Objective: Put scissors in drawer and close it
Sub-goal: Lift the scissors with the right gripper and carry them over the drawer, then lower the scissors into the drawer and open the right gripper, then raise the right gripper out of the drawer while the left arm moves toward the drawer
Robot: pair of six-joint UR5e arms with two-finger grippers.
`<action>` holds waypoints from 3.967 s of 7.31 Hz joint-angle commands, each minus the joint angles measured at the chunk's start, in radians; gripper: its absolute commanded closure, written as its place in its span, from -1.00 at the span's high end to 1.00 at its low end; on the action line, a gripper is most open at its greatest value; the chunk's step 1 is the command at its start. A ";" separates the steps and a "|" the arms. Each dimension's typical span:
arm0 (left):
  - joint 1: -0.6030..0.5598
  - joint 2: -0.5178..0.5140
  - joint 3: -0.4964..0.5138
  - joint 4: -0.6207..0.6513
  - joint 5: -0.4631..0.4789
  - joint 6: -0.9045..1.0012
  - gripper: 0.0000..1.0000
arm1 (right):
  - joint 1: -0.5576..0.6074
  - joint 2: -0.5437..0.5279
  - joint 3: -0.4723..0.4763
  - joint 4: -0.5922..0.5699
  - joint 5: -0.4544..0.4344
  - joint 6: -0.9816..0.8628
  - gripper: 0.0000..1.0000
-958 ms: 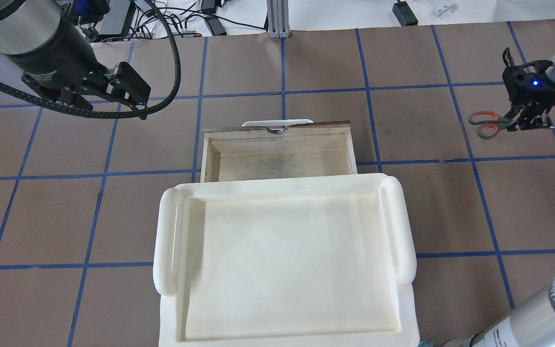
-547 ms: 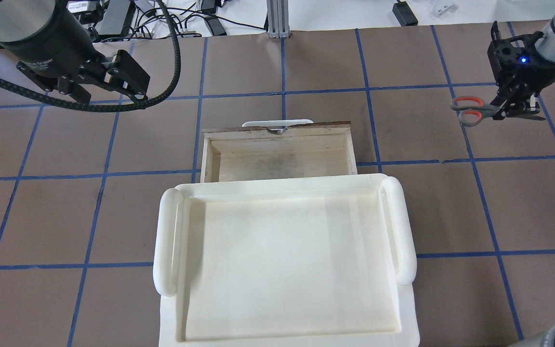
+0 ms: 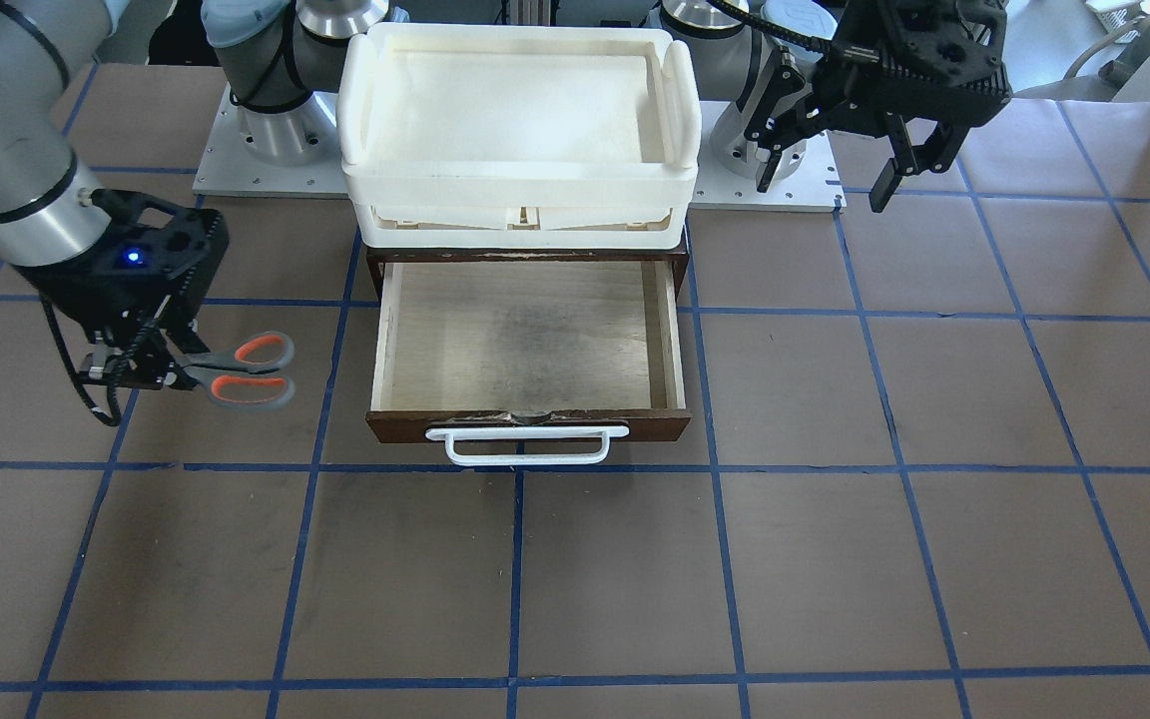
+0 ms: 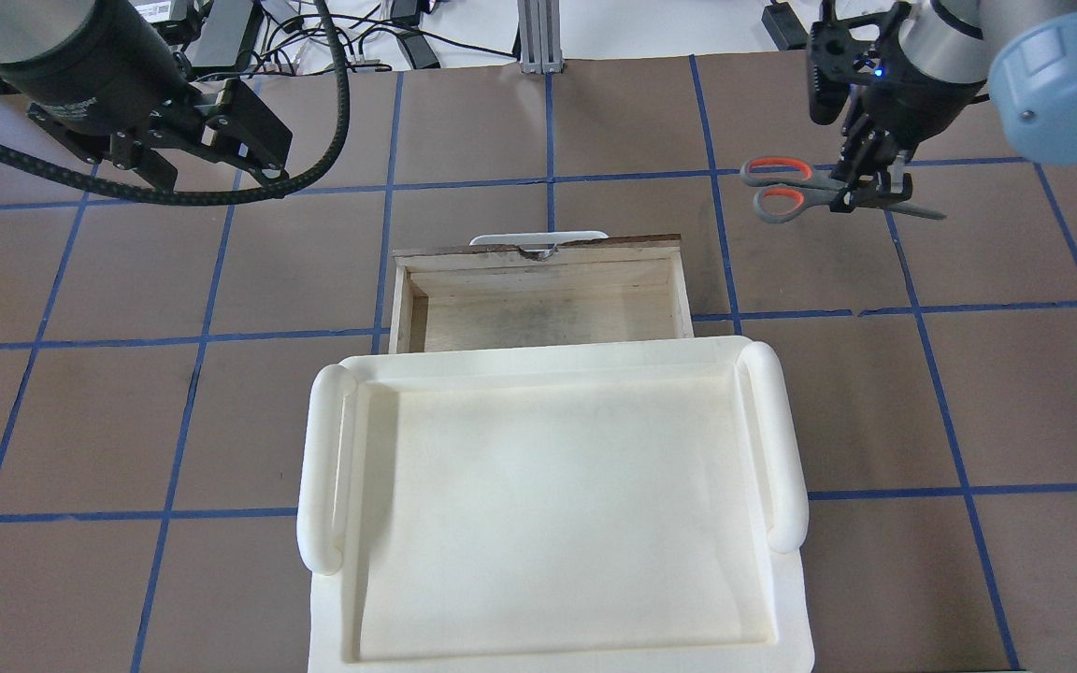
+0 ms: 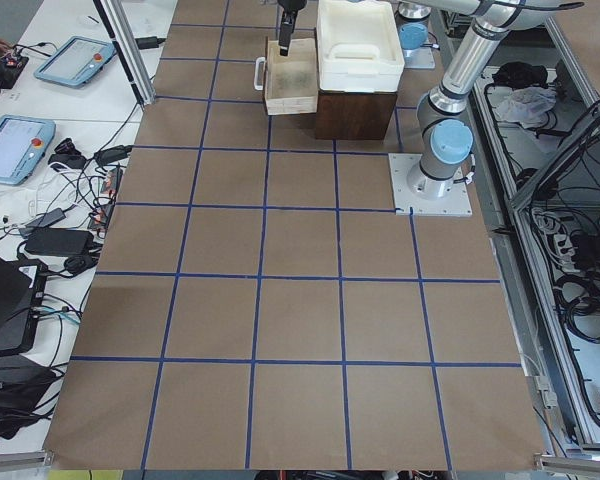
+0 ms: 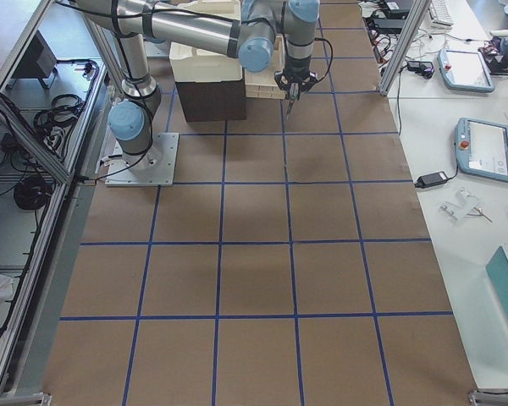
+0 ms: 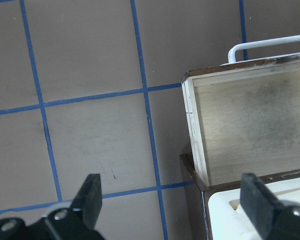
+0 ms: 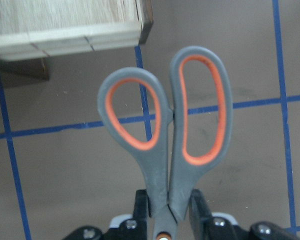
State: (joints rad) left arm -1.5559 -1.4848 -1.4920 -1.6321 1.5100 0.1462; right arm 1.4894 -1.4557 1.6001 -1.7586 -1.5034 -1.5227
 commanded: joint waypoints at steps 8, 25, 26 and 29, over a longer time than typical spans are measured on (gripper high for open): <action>-0.003 0.026 -0.001 -0.051 -0.002 0.006 1.00 | 0.458 0.161 -0.106 0.002 0.012 0.503 -0.89; -0.003 0.024 -0.001 -0.052 -0.001 0.015 1.00 | 0.424 0.014 -0.043 -0.024 -0.026 0.806 1.00; -0.001 0.026 -0.002 -0.054 -0.002 0.010 1.00 | 0.398 -0.039 -0.042 0.013 -0.027 0.894 1.00; 0.000 -0.024 -0.001 -0.054 0.010 0.012 1.00 | 0.277 -0.172 -0.040 0.042 -0.026 1.084 1.00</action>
State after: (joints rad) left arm -1.5566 -1.4903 -1.4919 -1.6803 1.5067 0.1519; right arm 1.8273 -1.5773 1.5587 -1.7295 -1.5302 -0.5040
